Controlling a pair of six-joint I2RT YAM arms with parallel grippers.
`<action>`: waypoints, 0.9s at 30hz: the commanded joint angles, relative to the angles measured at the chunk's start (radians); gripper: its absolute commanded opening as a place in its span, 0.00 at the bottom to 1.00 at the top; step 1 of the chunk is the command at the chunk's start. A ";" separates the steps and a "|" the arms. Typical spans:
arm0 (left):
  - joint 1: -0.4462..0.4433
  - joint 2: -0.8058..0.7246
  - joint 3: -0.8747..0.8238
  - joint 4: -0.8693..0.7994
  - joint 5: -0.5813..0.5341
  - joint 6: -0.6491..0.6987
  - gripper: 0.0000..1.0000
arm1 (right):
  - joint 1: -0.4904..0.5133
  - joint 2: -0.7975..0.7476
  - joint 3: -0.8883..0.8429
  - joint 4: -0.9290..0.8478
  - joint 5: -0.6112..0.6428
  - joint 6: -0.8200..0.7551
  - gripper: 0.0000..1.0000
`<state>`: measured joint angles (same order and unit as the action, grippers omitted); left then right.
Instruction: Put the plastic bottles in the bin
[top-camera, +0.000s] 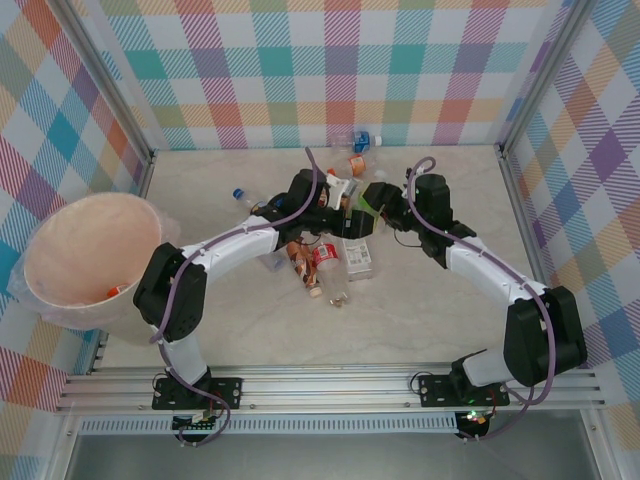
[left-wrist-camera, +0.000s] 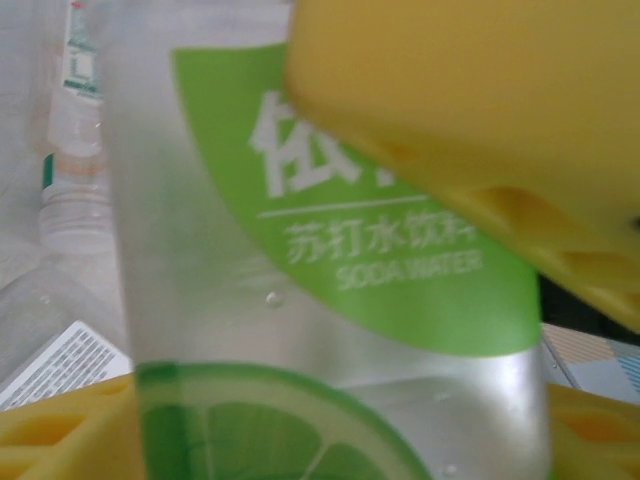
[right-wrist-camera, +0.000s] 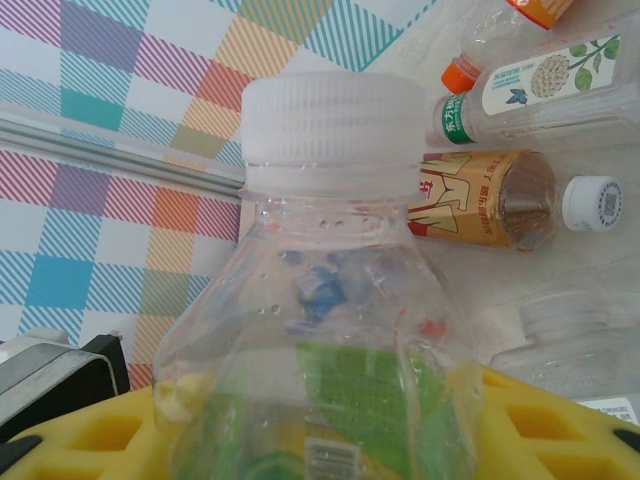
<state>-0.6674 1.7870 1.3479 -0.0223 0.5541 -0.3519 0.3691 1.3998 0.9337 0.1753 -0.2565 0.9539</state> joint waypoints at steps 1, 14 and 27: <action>-0.008 -0.003 0.014 0.041 0.004 -0.008 0.67 | 0.012 -0.003 0.042 0.031 -0.057 0.012 0.52; -0.003 -0.071 -0.050 0.005 -0.190 0.010 0.58 | -0.019 -0.065 0.102 -0.055 -0.064 0.014 0.80; 0.012 -0.232 -0.107 -0.128 -0.474 0.039 0.56 | -0.031 -0.153 0.012 -0.181 0.188 -0.120 1.00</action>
<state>-0.6651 1.6398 1.2446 -0.0959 0.1963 -0.3447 0.3412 1.2552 0.9733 0.0647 -0.1596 0.9054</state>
